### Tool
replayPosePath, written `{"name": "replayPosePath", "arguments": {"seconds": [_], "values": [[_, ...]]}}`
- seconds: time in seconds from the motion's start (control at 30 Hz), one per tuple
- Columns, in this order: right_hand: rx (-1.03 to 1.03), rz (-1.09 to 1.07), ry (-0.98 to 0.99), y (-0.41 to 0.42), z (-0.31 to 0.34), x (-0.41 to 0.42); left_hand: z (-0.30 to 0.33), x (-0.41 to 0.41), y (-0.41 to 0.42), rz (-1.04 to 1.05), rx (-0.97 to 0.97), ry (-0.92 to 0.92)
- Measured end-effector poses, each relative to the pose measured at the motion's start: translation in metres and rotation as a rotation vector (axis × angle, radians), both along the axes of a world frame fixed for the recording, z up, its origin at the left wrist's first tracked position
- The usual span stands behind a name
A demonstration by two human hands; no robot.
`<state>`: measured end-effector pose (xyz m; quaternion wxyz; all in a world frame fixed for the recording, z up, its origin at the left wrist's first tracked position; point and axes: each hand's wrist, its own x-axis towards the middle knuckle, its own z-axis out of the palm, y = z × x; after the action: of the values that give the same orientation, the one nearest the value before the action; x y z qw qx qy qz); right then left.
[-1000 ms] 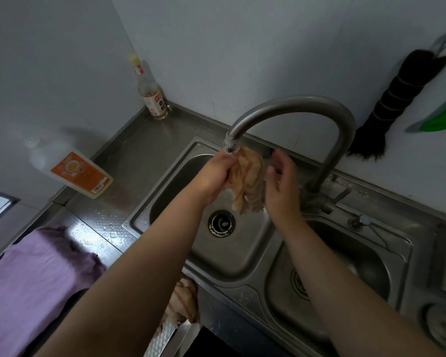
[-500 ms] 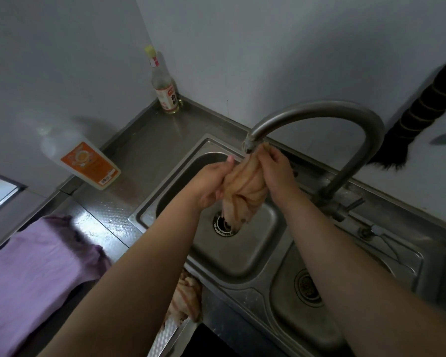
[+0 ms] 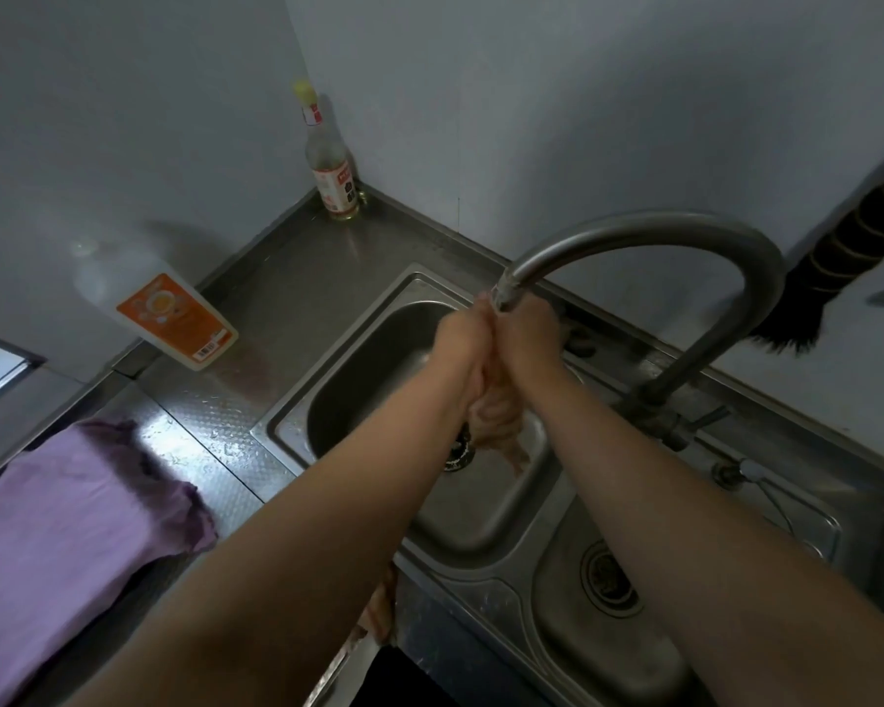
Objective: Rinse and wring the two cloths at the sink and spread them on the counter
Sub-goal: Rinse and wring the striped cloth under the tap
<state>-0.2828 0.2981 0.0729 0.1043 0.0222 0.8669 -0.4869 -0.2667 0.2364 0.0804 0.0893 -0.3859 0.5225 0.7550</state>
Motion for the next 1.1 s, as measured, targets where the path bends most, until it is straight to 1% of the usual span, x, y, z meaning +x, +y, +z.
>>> {"name": "replayPosePath", "arguments": {"seconds": [0.07, 0.17, 0.23, 0.27, 0.3, 0.33, 0.4, 0.43, 0.47, 0.53, 0.57, 0.6, 0.63, 0.73, 0.77, 0.8, 0.87, 0.9, 0.93, 0.97, 1.04, 1.1], "values": [[-0.022, -0.039, 0.004, 0.004, 0.000, -0.005, -0.001, 0.001, 0.005, -0.034, -0.022, 0.000], [-0.120, -0.015, -0.042, -0.008, -0.002, 0.012, -0.001, -0.004, -0.008, 0.034, -0.041, -0.012], [-0.055, 0.008, -0.031, -0.003, -0.005, 0.005, -0.002, -0.001, -0.003, 0.027, 0.035, -0.042], [-0.025, -0.018, -0.035, 0.003, -0.006, -0.003, -0.002, 0.002, 0.005, 0.012, 0.104, -0.050], [-0.018, -0.069, -0.032, 0.009, -0.008, -0.010, -0.002, 0.004, 0.010, 0.010, 0.104, -0.050], [-0.017, -0.076, -0.027, 0.010, -0.008, -0.010, -0.003, 0.002, 0.012, 0.008, 0.120, -0.036], [-0.028, -0.004, -0.022, 0.000, -0.006, 0.006, -0.003, -0.003, 0.001, 0.024, 0.023, -0.027], [-0.047, 0.013, -0.022, -0.006, -0.006, 0.016, -0.004, -0.004, -0.007, 0.029, 0.009, -0.031], [-0.034, 0.024, -0.001, -0.009, -0.007, 0.020, -0.005, -0.004, -0.012, 0.030, 0.048, -0.041], [0.054, 0.013, 0.049, 0.001, -0.011, 0.010, -0.003, 0.001, -0.013, -0.065, 0.175, -0.039], [0.077, -0.007, 0.037, 0.010, -0.014, -0.001, -0.006, 0.002, -0.013, -0.140, 0.175, -0.023], [0.059, -0.006, -0.006, 0.020, -0.018, -0.011, -0.009, 0.002, -0.014, -0.214, 0.137, -0.005], [-0.019, 0.007, -0.064, 0.029, -0.020, -0.016, -0.009, 0.003, -0.018, -0.281, 0.072, 0.018], [-0.336, 0.138, -0.250, 0.041, -0.024, -0.018, -0.006, 0.000, -0.038, -0.329, -0.036, 0.169], [-0.411, 0.194, -0.286, 0.042, -0.024, -0.016, -0.004, 0.000, -0.045, -0.370, -0.083, 0.213], [-0.442, 0.246, -0.315, 0.044, -0.022, -0.014, -0.003, 0.000, -0.051, -0.412, -0.143, 0.246], [-0.357, 0.361, -0.342, 0.049, -0.018, -0.009, 0.000, 0.000, -0.057, -0.467, -0.251, 0.281], [-0.290, 0.410, -0.325, 0.052, -0.017, -0.008, 0.002, 0.000, -0.060, -0.503, -0.304, 0.286], [-0.264, 0.424, -0.284, 0.054, -0.019, -0.008, 0.006, 0.000, -0.062, -0.533, -0.349, 0.296], [-0.274, 0.394, -0.238, 0.056, -0.021, -0.009, 0.009, 0.001, -0.065, -0.562, -0.385, 0.299], [-0.338, 0.263, -0.169, 0.058, -0.023, -0.013, 0.011, 0.004, -0.069, -0.620, -0.470, 0.270], [-0.390, 0.153, -0.120, 0.056, -0.018, -0.015, 0.006, 0.006, -0.071, -0.668, -0.472, 0.231]]}}
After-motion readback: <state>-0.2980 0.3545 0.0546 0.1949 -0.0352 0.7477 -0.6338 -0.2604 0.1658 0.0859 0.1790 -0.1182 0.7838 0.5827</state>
